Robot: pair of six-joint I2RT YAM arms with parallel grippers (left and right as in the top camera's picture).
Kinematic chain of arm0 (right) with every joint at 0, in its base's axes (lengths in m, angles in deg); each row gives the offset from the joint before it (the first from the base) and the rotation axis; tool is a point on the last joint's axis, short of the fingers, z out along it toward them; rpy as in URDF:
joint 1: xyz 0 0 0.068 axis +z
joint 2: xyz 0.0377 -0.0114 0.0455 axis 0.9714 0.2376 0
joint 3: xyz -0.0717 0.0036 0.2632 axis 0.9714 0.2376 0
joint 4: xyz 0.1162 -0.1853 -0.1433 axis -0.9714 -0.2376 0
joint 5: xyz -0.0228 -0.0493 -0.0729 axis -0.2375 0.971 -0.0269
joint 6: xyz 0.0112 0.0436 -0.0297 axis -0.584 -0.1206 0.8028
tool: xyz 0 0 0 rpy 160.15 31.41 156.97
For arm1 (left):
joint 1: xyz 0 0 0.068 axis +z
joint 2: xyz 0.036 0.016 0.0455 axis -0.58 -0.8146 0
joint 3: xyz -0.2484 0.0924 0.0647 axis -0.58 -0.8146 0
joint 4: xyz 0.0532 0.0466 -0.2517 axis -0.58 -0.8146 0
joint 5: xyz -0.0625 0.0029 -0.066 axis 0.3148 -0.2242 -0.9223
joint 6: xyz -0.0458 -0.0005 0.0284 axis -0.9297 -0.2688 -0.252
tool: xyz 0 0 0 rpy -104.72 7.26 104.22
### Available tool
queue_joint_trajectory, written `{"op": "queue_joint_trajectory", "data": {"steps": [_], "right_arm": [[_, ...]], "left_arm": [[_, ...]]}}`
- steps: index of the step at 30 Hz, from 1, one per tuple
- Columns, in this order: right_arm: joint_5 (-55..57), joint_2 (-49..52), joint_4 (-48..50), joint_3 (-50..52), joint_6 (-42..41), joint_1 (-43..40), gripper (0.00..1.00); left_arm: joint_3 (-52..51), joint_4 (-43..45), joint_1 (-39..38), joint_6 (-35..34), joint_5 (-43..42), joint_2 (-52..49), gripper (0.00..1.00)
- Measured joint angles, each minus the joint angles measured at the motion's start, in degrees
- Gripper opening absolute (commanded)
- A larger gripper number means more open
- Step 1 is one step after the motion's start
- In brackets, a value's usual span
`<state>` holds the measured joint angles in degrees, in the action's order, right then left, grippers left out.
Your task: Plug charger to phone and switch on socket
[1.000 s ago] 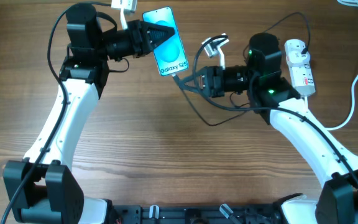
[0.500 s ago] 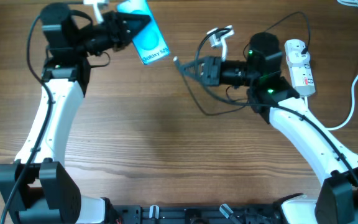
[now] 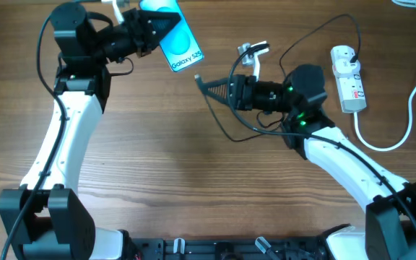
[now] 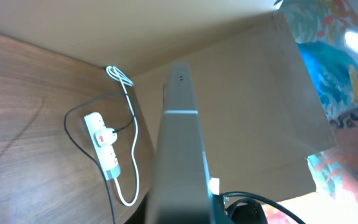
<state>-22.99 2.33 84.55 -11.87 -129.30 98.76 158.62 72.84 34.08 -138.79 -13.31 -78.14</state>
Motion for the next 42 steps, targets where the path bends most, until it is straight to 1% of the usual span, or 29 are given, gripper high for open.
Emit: {"op": "queue_joint_trajectory", "data": {"steps": [11,24,32,42], "right_arm": [[0.13,0.04,2.36,0.00,-0.87,0.02,0.05],[2.21,0.07,2.36,0.00,-0.87,0.02,0.04],[2.67,0.11,2.38,0.00,-0.87,0.02,0.05],[2.27,0.22,3.34,0.00,-0.83,0.02,0.04]], "left_arm": [[0.00,-0.22,-0.94,-0.15,-0.04,0.00,0.04],[0.00,-0.37,-1.09,-0.15,-0.87,0.00,0.04],[0.00,-0.37,-2.89,-0.20,-0.90,0.00,0.04],[0.00,-0.42,-1.18,-0.17,-0.83,0.00,0.04]]}}
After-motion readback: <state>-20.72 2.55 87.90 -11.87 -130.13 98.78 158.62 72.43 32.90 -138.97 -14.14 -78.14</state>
